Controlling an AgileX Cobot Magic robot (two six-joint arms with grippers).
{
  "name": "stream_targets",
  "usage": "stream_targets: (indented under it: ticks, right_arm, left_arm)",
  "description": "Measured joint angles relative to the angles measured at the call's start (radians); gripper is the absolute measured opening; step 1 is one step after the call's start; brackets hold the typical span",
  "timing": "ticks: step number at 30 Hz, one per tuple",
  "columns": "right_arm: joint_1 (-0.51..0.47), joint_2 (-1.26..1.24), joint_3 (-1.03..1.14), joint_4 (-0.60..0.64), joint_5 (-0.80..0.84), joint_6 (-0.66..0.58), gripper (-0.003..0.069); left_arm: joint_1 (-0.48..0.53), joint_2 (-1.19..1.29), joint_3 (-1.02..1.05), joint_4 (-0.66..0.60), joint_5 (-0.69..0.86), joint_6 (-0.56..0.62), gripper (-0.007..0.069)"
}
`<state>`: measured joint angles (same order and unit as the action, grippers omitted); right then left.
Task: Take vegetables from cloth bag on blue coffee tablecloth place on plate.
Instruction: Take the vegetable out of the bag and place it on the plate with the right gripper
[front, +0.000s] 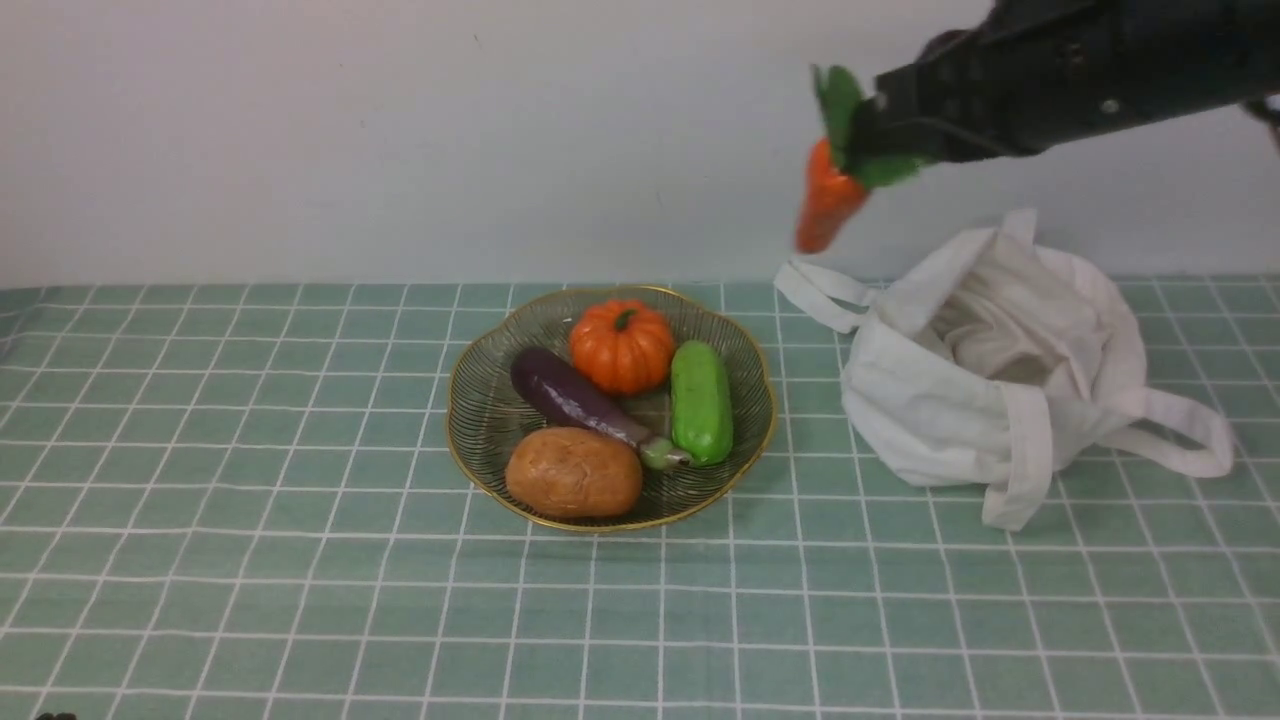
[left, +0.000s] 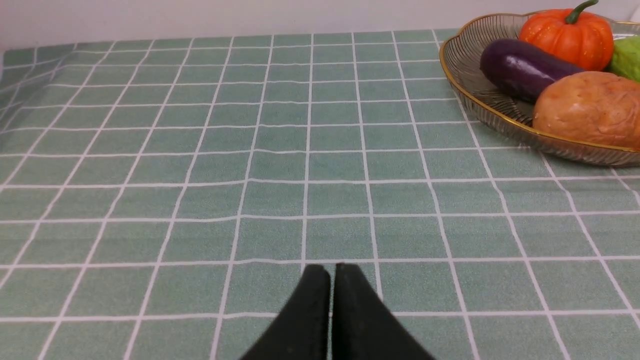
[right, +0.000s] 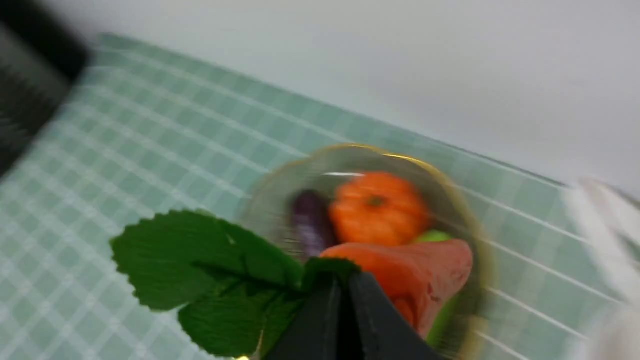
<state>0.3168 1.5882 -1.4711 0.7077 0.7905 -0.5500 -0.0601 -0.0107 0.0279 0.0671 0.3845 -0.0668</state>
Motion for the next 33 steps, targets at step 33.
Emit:
stream_targets:
  ticks: [33]
  right_arm:
    - [0.197,0.313,-0.008,0.641,-0.175,-0.486,-0.0009]
  left_arm:
    - [0.000,0.000,0.000,0.000,0.000,0.000,-0.0008]
